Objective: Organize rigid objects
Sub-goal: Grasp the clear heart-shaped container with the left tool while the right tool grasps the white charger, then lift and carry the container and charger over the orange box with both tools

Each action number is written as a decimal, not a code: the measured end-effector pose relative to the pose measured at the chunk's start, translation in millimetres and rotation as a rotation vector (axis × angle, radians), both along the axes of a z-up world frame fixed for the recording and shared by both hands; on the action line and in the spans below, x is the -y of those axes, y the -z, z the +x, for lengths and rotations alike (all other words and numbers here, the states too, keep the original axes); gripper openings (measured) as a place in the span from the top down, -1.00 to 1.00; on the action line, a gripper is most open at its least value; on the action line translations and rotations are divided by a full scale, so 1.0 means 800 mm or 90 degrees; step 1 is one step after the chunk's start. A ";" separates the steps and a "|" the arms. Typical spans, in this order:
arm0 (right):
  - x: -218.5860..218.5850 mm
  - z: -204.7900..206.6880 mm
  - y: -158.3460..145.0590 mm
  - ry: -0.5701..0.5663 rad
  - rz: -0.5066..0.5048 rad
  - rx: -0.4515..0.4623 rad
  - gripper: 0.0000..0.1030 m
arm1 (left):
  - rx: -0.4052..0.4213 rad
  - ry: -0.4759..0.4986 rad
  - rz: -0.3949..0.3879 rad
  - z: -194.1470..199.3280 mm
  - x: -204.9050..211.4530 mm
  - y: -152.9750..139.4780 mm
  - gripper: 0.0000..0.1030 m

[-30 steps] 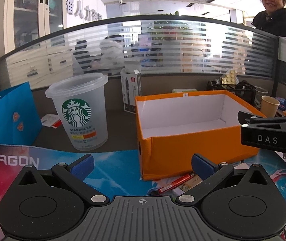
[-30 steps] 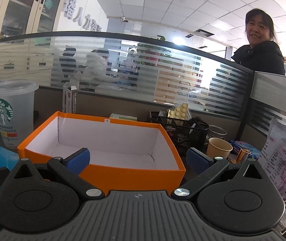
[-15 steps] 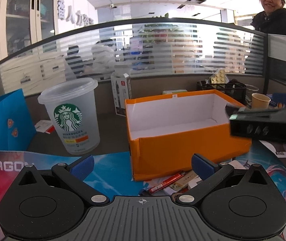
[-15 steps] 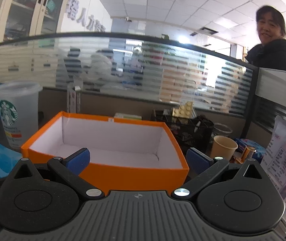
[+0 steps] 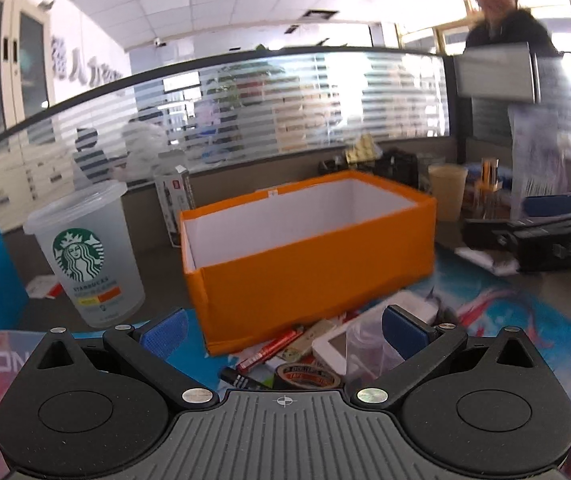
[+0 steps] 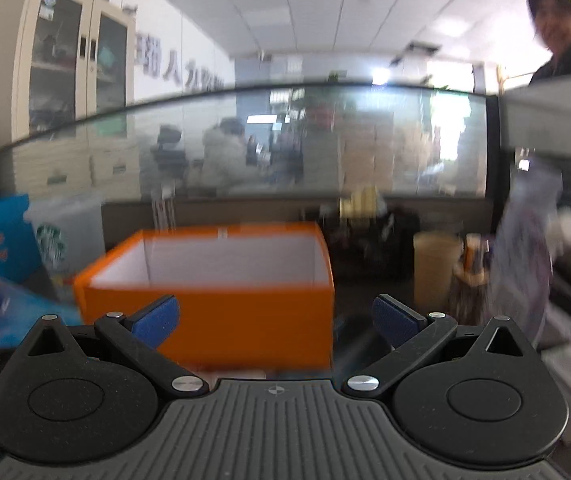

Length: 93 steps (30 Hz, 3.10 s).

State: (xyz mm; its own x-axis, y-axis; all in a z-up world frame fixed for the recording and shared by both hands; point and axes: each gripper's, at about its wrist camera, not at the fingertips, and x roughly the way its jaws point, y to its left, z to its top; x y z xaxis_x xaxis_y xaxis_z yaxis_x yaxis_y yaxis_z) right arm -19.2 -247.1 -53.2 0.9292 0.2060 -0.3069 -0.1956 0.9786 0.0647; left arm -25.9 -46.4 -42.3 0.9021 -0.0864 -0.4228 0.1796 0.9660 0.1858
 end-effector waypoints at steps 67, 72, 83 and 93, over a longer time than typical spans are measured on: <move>-0.089 0.033 0.088 -0.064 -0.144 -0.171 -0.09 | -0.048 0.117 -0.153 0.057 -0.055 0.026 -0.11; -0.097 0.030 0.087 -0.066 -0.154 -0.166 0.01 | -0.050 0.113 -0.153 0.058 -0.059 0.027 -0.11; -0.097 0.024 0.049 -0.096 -0.111 -0.125 0.01 | -0.029 0.103 -0.159 0.056 -0.063 0.003 -0.11; -0.093 0.037 -0.017 -0.099 -0.104 -0.026 0.01 | 0.025 0.103 -0.147 0.071 -0.055 -0.044 -0.11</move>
